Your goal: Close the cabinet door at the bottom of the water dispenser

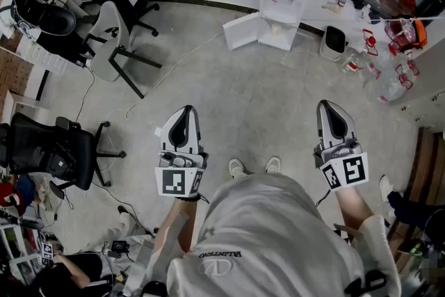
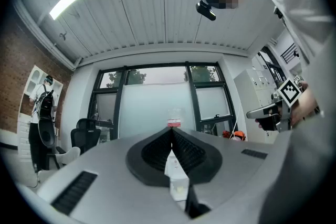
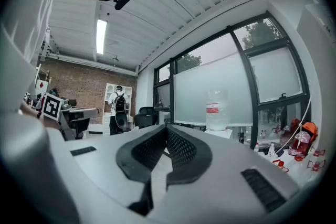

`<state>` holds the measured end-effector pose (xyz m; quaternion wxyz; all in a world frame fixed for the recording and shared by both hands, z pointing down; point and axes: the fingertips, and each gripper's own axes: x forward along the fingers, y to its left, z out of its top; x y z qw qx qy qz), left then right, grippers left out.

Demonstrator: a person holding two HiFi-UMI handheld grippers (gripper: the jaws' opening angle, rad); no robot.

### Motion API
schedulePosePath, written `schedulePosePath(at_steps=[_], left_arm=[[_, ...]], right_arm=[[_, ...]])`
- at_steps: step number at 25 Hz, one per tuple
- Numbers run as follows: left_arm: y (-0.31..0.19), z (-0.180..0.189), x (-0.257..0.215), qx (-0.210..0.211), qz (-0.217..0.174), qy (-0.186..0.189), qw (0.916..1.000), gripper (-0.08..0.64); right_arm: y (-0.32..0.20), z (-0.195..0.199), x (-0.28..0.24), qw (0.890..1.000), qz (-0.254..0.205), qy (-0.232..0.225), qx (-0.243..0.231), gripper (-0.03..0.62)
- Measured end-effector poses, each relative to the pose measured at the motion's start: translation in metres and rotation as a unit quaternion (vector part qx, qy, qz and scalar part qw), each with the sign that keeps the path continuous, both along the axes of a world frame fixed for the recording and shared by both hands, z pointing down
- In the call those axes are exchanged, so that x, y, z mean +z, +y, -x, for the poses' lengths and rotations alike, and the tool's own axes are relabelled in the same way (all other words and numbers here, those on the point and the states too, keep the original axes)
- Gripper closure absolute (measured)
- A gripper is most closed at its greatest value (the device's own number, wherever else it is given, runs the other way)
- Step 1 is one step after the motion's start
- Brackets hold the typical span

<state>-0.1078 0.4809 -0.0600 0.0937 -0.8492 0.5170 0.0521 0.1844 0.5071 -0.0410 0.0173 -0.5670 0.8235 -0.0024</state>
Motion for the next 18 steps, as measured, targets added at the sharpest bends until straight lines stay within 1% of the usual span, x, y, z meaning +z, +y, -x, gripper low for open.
schedulePosePath(at_steps=[4, 8, 11, 18], left_arm=[[0.0, 0.007, -0.001, -0.002, 0.0, 0.002, 1.0, 0.552], [0.002, 0.017, 0.001, -0.002, 0.001, 0.003, 1.0, 0.552], [-0.001, 0.025, 0.0, -0.001, 0.002, 0.004, 1.0, 0.552], [-0.007, 0.058, 0.005, 0.003, 0.009, 0.007, 0.9999, 0.552]], right_arm=[[-0.001, 0.007, -0.001, 1.0, 0.001, 0.0, -0.002, 0.577], [0.0, 0.02, 0.001, 1.0, 0.004, -0.003, -0.014, 0.577], [-0.006, 0.027, 0.001, 1.0, 0.005, -0.003, -0.008, 0.577], [-0.014, 0.06, -0.002, 1.0, 0.003, 0.009, -0.006, 0.577]])
